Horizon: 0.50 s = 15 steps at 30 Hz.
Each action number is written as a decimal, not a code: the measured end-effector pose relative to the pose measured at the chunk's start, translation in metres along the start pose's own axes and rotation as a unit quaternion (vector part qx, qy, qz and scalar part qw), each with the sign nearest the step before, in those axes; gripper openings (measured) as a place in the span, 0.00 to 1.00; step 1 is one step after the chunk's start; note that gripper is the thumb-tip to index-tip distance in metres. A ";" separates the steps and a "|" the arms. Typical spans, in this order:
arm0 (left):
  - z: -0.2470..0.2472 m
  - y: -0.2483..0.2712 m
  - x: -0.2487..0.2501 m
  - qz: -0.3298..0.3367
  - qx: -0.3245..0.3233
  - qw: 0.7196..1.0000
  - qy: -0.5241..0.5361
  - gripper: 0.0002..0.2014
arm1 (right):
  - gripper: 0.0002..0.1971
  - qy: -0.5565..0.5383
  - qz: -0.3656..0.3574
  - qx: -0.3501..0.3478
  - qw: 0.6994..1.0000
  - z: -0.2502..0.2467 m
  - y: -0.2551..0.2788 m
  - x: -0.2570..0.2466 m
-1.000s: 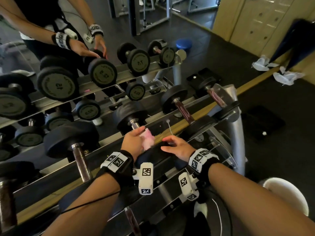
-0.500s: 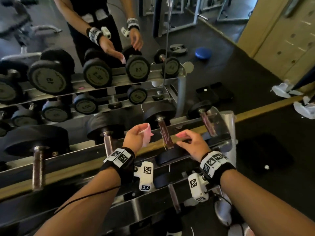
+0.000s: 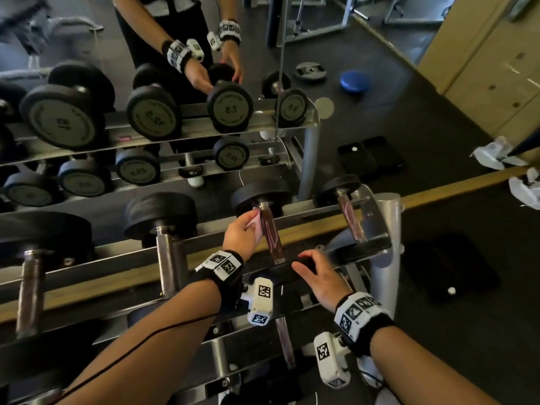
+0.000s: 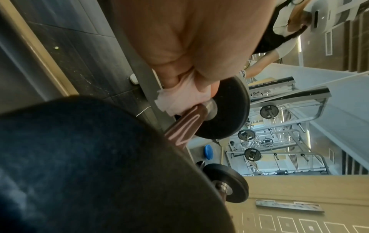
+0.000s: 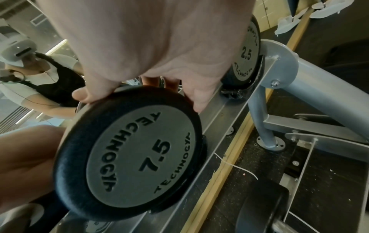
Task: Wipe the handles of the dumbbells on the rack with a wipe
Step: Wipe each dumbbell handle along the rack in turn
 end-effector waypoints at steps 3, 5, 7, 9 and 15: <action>0.003 -0.002 -0.003 -0.006 -0.021 1.000 -0.022 0.20 | 0.18 -0.023 0.009 -0.010 1.000 0.004 0.000 0.001; 0.002 -0.002 -0.005 -0.014 -0.036 0.999 0.000 0.19 | 0.18 -0.029 0.012 -0.017 0.999 0.005 -0.002 0.003; 0.003 0.004 -0.005 -0.023 -0.046 0.998 0.025 0.17 | 0.17 -0.032 0.014 -0.018 0.999 0.005 -0.002 0.005; 0.003 0.013 -0.006 -0.023 -0.050 0.998 0.016 0.16 | 0.17 -0.036 0.013 -0.018 0.999 0.006 -0.002 0.006; -0.001 0.035 -0.009 -0.087 -0.118 0.984 0.100 0.15 | 0.15 -0.047 0.014 -0.022 0.999 0.006 0.001 0.003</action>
Point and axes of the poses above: each hand's wrist, its own y-axis away from the middle knuckle, its own z-axis out of the palm, x = y × z, the point moved 5 cm from there along -y, towards the middle knuckle, and after that the axes turned 14 degrees about y, right-handed, at the moved point
